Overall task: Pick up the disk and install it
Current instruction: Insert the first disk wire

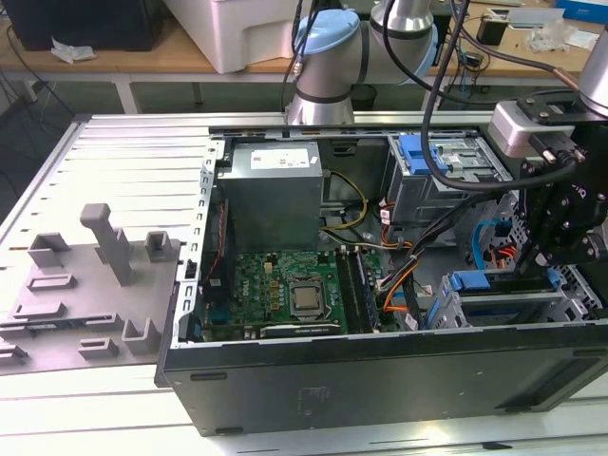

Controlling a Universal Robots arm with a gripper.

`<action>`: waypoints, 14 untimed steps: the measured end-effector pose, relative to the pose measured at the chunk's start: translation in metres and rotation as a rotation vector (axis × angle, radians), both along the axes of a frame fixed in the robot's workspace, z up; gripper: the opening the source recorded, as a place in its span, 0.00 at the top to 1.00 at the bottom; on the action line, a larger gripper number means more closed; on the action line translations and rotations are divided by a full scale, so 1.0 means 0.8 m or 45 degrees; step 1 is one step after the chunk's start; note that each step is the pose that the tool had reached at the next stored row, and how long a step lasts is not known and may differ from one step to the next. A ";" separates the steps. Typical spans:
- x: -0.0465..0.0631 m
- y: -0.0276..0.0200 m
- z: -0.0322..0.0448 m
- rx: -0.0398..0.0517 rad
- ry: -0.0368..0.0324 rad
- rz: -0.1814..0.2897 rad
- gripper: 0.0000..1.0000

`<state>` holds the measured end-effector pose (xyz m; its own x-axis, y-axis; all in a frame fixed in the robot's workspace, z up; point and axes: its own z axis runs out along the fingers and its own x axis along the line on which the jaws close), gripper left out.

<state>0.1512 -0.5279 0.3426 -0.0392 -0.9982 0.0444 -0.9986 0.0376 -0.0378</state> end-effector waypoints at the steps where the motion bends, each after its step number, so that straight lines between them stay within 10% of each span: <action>1: 0.000 0.0001 0.0005 0.000 -0.0001 0.000 0.84; 14: 0.000 0.0000 0.0017 0.007 0.0000 0.000 0.84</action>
